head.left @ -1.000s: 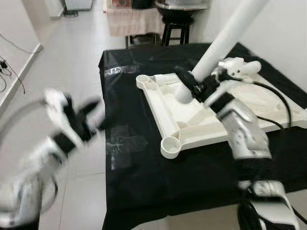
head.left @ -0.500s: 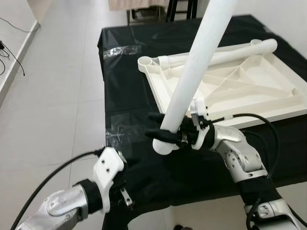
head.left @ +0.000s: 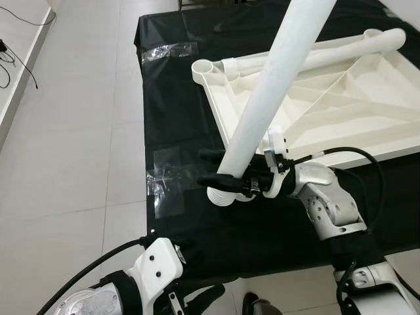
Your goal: Building children table
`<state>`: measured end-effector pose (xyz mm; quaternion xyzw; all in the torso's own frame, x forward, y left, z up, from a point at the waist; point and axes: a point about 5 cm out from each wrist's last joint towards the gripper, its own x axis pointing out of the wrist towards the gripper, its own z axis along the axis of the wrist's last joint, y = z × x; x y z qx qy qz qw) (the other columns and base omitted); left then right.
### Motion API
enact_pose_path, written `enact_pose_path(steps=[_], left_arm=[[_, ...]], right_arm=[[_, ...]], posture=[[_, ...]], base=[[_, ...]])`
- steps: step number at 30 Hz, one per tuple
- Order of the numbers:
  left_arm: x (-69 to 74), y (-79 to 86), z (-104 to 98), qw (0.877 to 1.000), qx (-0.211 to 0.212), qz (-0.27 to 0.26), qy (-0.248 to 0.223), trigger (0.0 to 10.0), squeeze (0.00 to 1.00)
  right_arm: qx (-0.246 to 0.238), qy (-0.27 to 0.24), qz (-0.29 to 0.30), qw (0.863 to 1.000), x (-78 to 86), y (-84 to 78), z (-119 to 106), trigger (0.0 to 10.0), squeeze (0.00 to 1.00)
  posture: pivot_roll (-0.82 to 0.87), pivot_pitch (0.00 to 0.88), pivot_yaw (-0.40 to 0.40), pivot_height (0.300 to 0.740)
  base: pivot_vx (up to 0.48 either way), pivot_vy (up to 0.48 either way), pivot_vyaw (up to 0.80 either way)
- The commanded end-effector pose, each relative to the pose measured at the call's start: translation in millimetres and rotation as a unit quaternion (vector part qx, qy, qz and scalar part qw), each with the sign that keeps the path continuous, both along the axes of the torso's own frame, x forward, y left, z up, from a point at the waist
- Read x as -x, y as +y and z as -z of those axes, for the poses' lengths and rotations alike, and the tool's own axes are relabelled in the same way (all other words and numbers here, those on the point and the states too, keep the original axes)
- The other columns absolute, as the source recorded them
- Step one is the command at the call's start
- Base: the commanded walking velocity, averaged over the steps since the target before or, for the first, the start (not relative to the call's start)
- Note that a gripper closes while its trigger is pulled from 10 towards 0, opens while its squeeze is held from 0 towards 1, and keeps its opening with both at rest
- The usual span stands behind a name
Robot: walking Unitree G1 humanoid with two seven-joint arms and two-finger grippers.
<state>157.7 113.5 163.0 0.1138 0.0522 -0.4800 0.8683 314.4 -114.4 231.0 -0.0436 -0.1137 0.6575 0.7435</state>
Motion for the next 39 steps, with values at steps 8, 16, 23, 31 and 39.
enact_pose_path(steps=[8,16,23,31,39], left_arm=[[7.7,0.1,1.2,1.0,0.008,-0.007,0.003,10.0,0.0],[6.5,0.8,4.7,1.0,-0.001,-0.015,-0.006,10.0,0.0],[6.2,0.7,5.1,1.0,-0.004,-0.013,-0.008,10.0,0.0],[5.9,1.0,5.2,1.0,-0.007,-0.015,-0.013,10.0,0.0],[4.9,0.2,5.5,1.0,-0.006,-0.016,-0.016,10.0,0.0]], right_arm=[[0.034,-0.012,-0.002,0.999,-5.3,-33.8,-11.6,10.0,0.0],[0.054,-0.012,-0.01,0.998,-6.2,-43.3,-11.4,10.0,0.0],[0.086,-0.014,-0.023,0.996,-2.4,-31.1,5.7,10.0,0.0],[0.164,-0.062,-0.05,0.983,0.3,-11.4,23.5,10.0,0.0],[0.201,-0.071,-0.085,0.973,4.2,-8.8,25.2,10.0,0.0]], posture=[[0.14,0.371,0.027,0.74],[0.14,0.351,0.027,0.74],[0.14,0.348,0.028,0.74],[0.14,0.349,0.024,0.74],[0.14,0.352,0.018,0.74]], base=[[0.0,0.0,0.0],[0.0,0.0,0.0],[0.0,0.0,0.0],[0.0,0.0,0.0],[0.0,0.0,0.0]])
